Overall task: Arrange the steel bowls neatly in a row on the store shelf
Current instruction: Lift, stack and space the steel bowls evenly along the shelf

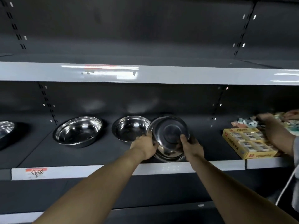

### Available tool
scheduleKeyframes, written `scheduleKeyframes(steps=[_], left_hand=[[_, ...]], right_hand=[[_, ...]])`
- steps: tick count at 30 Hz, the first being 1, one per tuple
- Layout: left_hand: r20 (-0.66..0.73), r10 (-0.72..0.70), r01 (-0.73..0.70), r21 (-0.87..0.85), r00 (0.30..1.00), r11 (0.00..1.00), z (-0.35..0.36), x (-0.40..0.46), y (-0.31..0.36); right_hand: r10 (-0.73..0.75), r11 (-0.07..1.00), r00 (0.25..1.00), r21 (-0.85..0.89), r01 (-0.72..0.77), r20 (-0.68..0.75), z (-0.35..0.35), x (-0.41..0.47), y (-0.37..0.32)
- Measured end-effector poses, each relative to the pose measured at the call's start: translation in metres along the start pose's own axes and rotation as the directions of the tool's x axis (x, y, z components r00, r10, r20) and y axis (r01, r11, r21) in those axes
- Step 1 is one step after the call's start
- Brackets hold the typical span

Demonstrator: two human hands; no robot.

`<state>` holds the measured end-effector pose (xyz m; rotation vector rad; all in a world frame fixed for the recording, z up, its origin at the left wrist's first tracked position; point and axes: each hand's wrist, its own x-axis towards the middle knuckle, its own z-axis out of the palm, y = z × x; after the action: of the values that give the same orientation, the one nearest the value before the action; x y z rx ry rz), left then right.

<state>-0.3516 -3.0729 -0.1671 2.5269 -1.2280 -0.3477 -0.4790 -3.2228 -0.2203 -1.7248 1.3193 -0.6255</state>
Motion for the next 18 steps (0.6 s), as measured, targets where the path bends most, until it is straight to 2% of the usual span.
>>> scheduleKeyframes(steps=[4,7,11,14,18], left_hand=[[-0.046,-0.004,0.005,0.03,0.999,1.0,0.005,0.002,0.004],[-0.066,-0.02,0.014,-0.083,0.998,0.996,0.008,0.005,0.005],[-0.093,0.002,-0.022,-0.213,0.996,0.977,0.008,0.005,0.008],[-0.163,0.035,-0.08,-0.277,0.986,0.957,0.003,0.003,0.009],[-0.28,0.013,-0.127,-0.392,0.96,0.911,-0.015,0.0,0.005]], right_hand=[[-0.024,1.0,0.999,-0.001,0.023,-0.048,0.003,0.004,0.002],[-0.052,0.999,0.996,-0.011,0.051,-0.078,0.002,0.005,0.003],[-0.123,0.992,0.967,-0.032,0.118,-0.224,-0.003,-0.005,0.0],[-0.125,0.992,0.929,-0.034,0.12,-0.348,-0.009,-0.014,-0.009],[-0.202,0.966,0.84,0.038,0.255,-0.503,-0.016,-0.026,-0.033]])
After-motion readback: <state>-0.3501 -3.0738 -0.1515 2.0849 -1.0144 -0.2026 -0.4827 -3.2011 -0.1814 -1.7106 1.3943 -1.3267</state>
